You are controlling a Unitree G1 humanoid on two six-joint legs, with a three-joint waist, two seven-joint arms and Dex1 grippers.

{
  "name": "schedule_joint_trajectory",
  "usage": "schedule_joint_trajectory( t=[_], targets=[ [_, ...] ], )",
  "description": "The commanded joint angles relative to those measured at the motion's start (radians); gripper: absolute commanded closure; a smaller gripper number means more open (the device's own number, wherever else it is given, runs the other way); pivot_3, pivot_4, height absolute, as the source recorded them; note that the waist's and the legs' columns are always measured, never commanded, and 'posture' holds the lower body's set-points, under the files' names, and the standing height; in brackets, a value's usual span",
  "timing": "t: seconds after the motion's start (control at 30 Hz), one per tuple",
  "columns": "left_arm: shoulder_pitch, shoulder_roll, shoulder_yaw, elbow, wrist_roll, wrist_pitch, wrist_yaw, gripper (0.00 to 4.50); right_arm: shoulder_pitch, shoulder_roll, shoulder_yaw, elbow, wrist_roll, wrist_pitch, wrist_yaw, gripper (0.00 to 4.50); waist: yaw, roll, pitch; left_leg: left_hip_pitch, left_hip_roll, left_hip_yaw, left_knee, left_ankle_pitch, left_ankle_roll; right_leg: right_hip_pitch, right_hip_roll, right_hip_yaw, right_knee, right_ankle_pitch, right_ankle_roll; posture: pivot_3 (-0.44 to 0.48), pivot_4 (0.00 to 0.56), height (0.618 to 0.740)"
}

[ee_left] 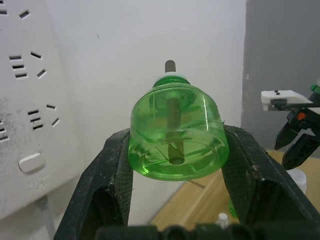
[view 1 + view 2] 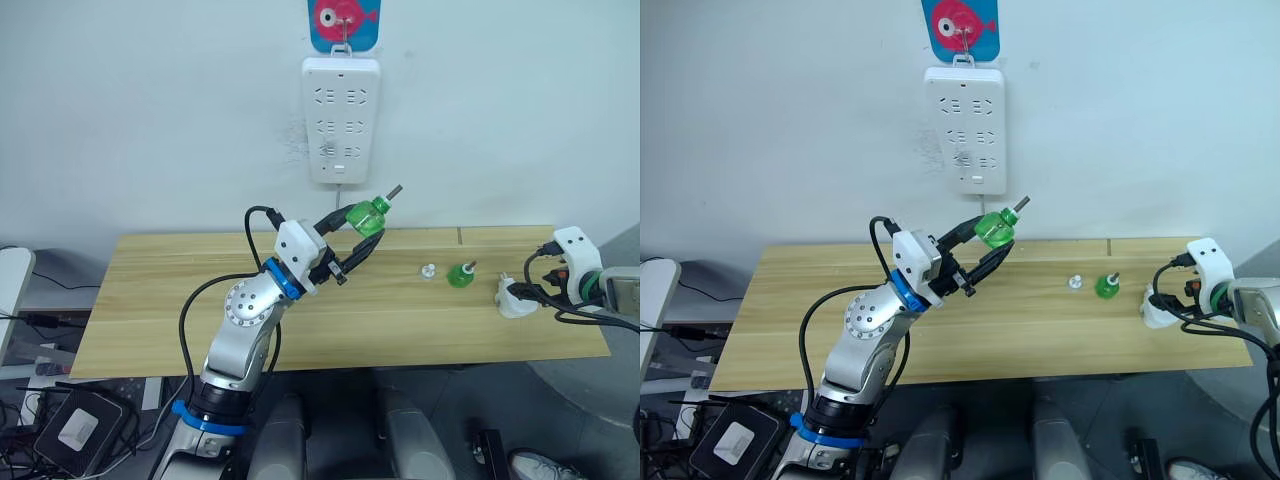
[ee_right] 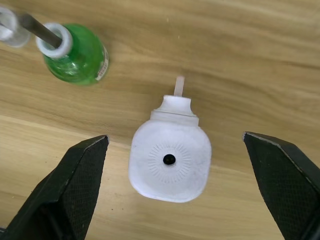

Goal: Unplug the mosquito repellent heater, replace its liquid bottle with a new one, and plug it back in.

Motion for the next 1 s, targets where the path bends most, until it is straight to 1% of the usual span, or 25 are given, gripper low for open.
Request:
schedule_joint_trajectory(
  t=[0.03, 0.37, 0.6, 0.63, 0.73, 0.83, 0.9, 0.93, 1.0],
  targets=[
    [0.010, 0.004, -0.006, -0.065, -0.014, 0.007, 0.002, 2.27, -0.049, 0.017, 0.005, 0.069, -0.079, 0.005, 0.048, 0.01, 0.003, 0.000, 0.000, 0.000, 0.000, 0.000, 0.000, 0.000, 0.000, 0.000, 0.000, 0.000, 0.000, 0.000, 0.000, -0.025, 0.270, 0.740],
    [0.042, 0.018, -0.008, -0.105, -0.015, 0.035, 0.001, 2.27, -0.124, 0.075, 0.034, 0.222, -0.246, -0.010, 0.152, 0.01, 0.016, 0.000, 0.000, 0.000, 0.000, 0.000, 0.000, 0.000, 0.000, 0.000, 0.000, 0.000, 0.000, 0.000, 0.000, 0.003, 0.275, 0.740],
    [0.054, 0.027, -0.019, -0.118, -0.013, 0.049, -0.006, 2.27, -0.185, 0.122, 0.044, 0.376, -0.330, -0.040, 0.223, 0.01, 0.017, 0.000, 0.000, 0.000, 0.000, 0.000, 0.000, 0.000, 0.000, 0.000, 0.000, 0.000, 0.000, 0.000, 0.000, 0.003, 0.275, 0.740],
    [0.057, 0.029, -0.020, -0.124, -0.015, 0.054, -0.007, 2.27, -0.197, 0.131, 0.041, 0.399, -0.343, -0.052, 0.224, 0.01, 0.017, 0.000, 0.000, 0.000, 0.000, 0.000, 0.000, 0.000, 0.000, 0.000, 0.000, 0.000, 0.000, 0.000, 0.000, 0.012, 0.286, 0.740],
    [0.063, 0.034, -0.021, -0.138, -0.020, 0.065, -0.007, 2.27, -0.228, 0.152, 0.034, 0.450, -0.371, -0.071, 0.236, 0.01, 0.016, 0.000, 0.000, 0.000, 0.000, 0.000, 0.000, 0.000, 0.000, 0.000, 0.000, 0.000, 0.000, 0.000, 0.000, 0.016, 0.290, 0.740],
    [0.064, 0.038, -0.021, -0.144, -0.021, 0.071, -0.006, 2.27, -0.245, 0.163, 0.032, 0.483, -0.393, -0.082, 0.259, 0.59, 0.017, 0.000, 0.000, 0.000, 0.000, 0.000, 0.000, 0.000, 0.000, 0.000, 0.000, 0.000, 0.000, 0.000, 0.000, 0.018, 0.292, 0.740],
    [0.065, 0.042, -0.021, -0.149, -0.022, 0.078, -0.007, 2.27, -0.253, 0.169, 0.026, 0.500, -0.402, -0.082, 0.269, 1.32, 0.017, 0.000, 0.000, 0.000, 0.000, 0.000, 0.000, 0.000, 0.000, 0.000, 0.000, 0.000, 0.000, 0.000, 0.000, 0.019, 0.292, 0.740],
    [0.065, 0.044, -0.022, -0.152, -0.024, 0.082, -0.009, 2.27, -0.257, 0.171, 0.023, 0.507, -0.406, -0.076, 0.275, 1.56, 0.018, 0.000, 0.000, 0.000, 0.000, 0.000, 0.000, 0.000, 0.000, 0.001, 0.000, 0.000, 0.000, 0.000, 0.000, 0.019, 0.292, 0.740],
    [0.064, 0.049, -0.023, -0.155, -0.027, 0.088, -0.014, 2.27, -0.265, 0.170, 0.019, 0.516, -0.411, -0.068, 0.289, 1.56, 0.017, 0.000, 0.000, 0.001, -0.001, -0.001, 0.000, 0.000, 0.000, 0.001, 0.000, 0.000, 0.000, 0.000, 0.000, 0.017, 0.290, 0.740]
  ],
)
